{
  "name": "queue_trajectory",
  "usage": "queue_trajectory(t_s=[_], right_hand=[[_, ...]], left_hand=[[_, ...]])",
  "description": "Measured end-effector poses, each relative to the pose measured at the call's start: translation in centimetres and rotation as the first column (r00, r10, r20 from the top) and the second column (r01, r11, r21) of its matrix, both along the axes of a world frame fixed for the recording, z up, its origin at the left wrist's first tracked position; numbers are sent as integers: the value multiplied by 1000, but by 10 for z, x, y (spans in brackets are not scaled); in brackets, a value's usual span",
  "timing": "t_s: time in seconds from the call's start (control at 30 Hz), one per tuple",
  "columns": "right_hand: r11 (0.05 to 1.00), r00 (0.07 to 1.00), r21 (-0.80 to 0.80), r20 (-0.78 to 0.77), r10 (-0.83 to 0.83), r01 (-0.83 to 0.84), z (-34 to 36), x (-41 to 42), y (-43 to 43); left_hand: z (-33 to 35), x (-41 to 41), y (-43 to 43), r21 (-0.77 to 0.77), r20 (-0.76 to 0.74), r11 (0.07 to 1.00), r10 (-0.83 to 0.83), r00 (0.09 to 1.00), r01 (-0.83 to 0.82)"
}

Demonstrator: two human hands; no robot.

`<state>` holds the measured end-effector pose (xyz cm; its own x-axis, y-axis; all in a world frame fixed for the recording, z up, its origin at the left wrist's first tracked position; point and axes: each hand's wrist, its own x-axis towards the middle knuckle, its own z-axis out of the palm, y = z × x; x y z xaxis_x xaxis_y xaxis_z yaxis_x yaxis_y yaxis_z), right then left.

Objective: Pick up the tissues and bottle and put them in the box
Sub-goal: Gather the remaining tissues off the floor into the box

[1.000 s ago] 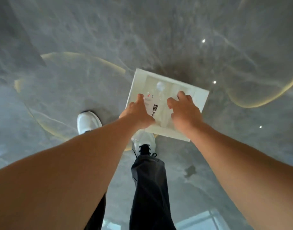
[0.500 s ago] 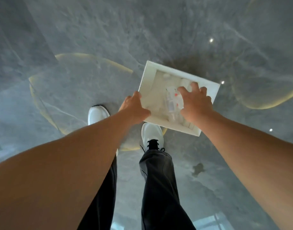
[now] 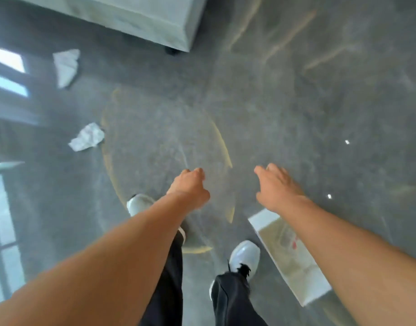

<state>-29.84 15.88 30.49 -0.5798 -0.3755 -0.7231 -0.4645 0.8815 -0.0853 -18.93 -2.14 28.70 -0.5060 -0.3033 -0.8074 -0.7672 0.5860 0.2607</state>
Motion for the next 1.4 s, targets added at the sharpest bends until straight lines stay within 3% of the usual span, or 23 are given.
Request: queue_trajectory(t_s=[0.33, 0.53, 0.77, 0.9, 0.97, 1.13, 1.2, 1.27, 1.4], right_hand=[[924, 924, -49, 45, 380, -378, 28, 46, -297], [886, 889, -106, 26, 456, -451, 25, 57, -463], [735, 741, -99, -45, 670, -671, -43, 42, -619], [734, 737, -83, -17, 675, -674, -126, 23, -708], [718, 721, -80, -11, 693, -692, -178, 14, -748], [574, 576, -46, -56, 816, -818, -292, -9, -797], [527, 530, -63, -153, 834, -847, -320, -15, -804], [476, 492, -130, -299, 818, -870, -337, -18, -808], [432, 485, -241, -236, 842, -869, -339, -21, -802]], left_hand=[[28, 121, -233, -24, 92, 952, 307, 947, -306], [26, 159, -353, -104, 108, 900, 434, 894, -424], [-45, 142, -425, -30, 53, 677, 735, 676, -735], [-107, 120, -443, -13, 60, 551, 833, 549, -834], [-148, 105, -452, -34, 39, 455, 890, 453, -890], [-255, 74, -463, -178, 70, 264, 964, 255, -948], [-285, 66, -463, -259, 63, 262, 965, 255, -930], [-303, 60, -460, -361, -6, 287, 951, 310, -887], [-311, 69, -463, -282, -33, 391, 909, 416, -876]])
